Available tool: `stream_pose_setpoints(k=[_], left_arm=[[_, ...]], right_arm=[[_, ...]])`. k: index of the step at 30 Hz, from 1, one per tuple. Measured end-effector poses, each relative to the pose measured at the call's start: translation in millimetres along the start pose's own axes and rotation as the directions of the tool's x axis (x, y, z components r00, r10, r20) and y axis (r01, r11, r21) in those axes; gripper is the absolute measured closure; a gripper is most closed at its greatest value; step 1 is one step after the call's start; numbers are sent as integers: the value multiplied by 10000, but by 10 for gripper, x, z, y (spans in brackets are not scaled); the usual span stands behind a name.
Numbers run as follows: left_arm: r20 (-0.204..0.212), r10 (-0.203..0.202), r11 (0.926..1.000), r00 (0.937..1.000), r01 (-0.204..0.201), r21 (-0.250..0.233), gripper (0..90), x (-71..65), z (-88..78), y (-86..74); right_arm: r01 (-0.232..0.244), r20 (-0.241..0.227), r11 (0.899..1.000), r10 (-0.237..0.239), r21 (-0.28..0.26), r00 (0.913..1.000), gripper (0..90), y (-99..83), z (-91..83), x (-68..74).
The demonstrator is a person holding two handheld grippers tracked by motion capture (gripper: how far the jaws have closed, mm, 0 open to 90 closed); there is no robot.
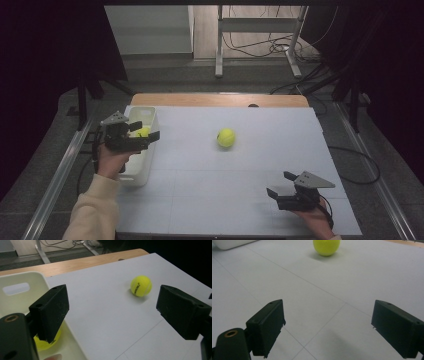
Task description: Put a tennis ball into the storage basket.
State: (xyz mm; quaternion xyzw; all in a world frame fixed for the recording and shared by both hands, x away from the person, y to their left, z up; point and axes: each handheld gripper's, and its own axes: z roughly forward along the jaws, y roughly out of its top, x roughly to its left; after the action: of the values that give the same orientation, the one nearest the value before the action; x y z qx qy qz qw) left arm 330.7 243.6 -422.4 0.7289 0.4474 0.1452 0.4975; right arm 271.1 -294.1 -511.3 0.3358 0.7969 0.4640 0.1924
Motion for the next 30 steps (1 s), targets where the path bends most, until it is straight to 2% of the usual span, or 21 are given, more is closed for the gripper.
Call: stream_pose_setpoints(k=[4, 7, 11, 18, 30], left_arm=[[183, 138, 9998, 9997, -136, -132, 123, -58, -6, -15], [433, 151, 9994, 9989, -137, -313, 128, -120, -5, -45], [512, 260, 9990, 9984, -241, -376, 130, -189, 21, -67], [726, 620, 9978, 9954, -601, -292, 130, -318, 81, -64], [1122, 785, 9968, 9906, -762, -243, 131, -438, 208, -17]], right_arm=[[-240, 133, 9997, 241, -68, 9996, 122, -21, -33, -26], [-234, 171, 9997, 236, -120, 9996, 122, -33, -48, -32], [-233, 146, 9996, 235, -144, 9996, 124, -40, -68, -31], [-99, 165, 9997, 102, -233, 9998, 123, -41, -81, -16], [-140, 341, 9997, 146, -202, 9993, 124, -69, -121, -31]])
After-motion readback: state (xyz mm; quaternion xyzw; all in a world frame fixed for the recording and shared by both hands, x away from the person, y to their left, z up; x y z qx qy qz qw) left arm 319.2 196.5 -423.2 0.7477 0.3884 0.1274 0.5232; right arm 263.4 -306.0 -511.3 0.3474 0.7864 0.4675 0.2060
